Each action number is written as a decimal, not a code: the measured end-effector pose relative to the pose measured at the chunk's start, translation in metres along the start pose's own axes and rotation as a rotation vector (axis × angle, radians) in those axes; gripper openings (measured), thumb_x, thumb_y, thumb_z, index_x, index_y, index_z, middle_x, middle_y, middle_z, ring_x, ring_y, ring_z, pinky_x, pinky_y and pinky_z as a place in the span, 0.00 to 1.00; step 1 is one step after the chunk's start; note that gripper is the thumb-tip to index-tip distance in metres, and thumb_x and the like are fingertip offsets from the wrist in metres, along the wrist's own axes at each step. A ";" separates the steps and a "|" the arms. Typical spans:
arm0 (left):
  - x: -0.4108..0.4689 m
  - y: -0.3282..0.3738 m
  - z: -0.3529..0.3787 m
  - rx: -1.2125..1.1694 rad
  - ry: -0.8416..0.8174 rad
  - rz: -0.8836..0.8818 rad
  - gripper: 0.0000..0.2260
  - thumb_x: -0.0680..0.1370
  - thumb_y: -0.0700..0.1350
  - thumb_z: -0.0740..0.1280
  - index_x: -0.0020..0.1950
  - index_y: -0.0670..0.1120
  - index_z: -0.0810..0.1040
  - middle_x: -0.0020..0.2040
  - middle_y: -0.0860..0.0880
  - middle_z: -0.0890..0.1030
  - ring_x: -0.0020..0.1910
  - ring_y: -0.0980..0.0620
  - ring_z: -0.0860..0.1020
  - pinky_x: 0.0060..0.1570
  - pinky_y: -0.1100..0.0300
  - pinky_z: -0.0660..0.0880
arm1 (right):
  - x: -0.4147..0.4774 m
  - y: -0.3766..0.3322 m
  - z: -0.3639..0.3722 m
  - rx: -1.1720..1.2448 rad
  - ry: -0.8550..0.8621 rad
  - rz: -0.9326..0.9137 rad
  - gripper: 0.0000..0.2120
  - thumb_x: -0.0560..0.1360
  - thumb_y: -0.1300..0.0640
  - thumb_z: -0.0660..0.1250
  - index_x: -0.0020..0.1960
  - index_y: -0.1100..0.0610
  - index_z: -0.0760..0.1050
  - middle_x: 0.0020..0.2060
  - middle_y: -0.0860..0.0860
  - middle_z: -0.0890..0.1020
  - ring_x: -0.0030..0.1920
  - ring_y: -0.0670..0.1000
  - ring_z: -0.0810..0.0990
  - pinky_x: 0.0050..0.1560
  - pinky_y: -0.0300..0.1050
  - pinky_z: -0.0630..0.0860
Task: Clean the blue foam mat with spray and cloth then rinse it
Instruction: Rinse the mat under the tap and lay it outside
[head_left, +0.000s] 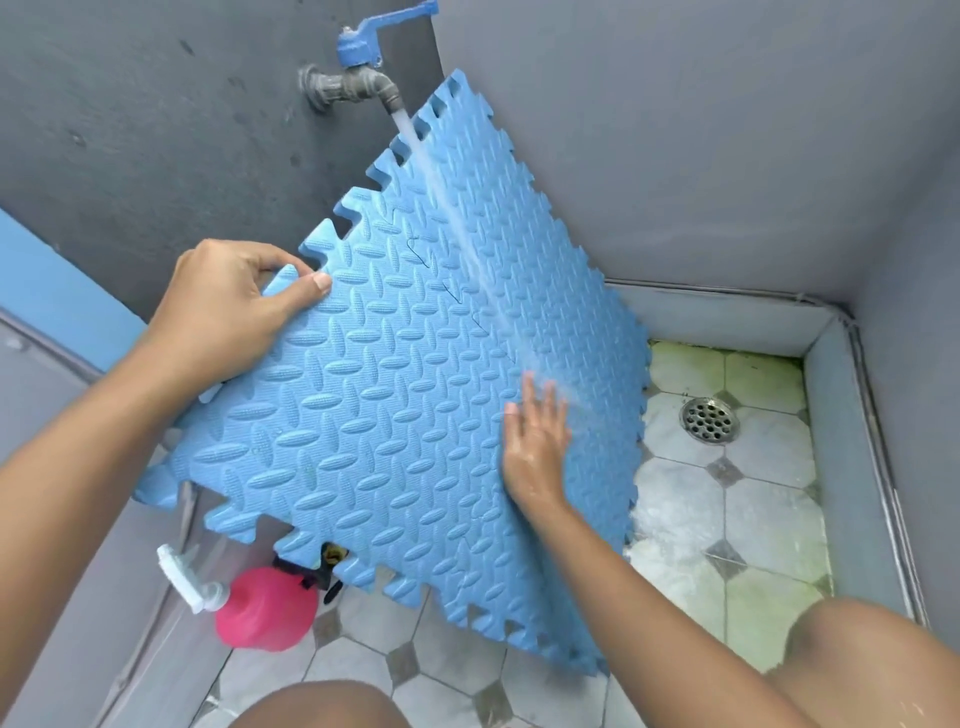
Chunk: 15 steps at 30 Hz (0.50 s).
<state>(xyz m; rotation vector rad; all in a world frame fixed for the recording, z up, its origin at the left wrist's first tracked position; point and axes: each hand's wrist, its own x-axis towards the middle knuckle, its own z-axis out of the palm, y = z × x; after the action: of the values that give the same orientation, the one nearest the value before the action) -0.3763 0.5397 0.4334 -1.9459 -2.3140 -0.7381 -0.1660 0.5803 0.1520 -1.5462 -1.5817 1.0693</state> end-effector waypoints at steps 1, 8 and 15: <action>0.000 0.000 0.000 0.002 0.000 0.003 0.13 0.78 0.56 0.73 0.47 0.46 0.87 0.42 0.30 0.82 0.46 0.32 0.80 0.47 0.49 0.76 | -0.006 -0.028 0.006 0.057 -0.039 -0.115 0.26 0.84 0.43 0.49 0.81 0.42 0.49 0.81 0.47 0.46 0.80 0.50 0.37 0.77 0.53 0.35; -0.001 -0.002 0.005 -0.038 -0.012 -0.017 0.13 0.78 0.55 0.73 0.46 0.46 0.86 0.34 0.39 0.81 0.38 0.41 0.78 0.43 0.56 0.73 | 0.036 -0.168 -0.059 0.574 -0.180 -0.359 0.17 0.82 0.56 0.63 0.70 0.57 0.74 0.66 0.51 0.78 0.68 0.46 0.76 0.70 0.46 0.72; -0.004 0.004 0.001 -0.061 -0.002 -0.047 0.12 0.78 0.52 0.73 0.43 0.45 0.85 0.21 0.53 0.65 0.26 0.56 0.66 0.34 0.70 0.63 | 0.120 -0.300 -0.149 0.237 -0.116 -0.238 0.28 0.84 0.41 0.49 0.52 0.62 0.78 0.38 0.48 0.76 0.36 0.49 0.72 0.33 0.41 0.71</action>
<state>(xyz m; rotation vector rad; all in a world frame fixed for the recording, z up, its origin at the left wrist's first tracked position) -0.3714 0.5370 0.4325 -1.9229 -2.3742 -0.8199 -0.1747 0.7264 0.4762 -1.1271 -1.6040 1.1802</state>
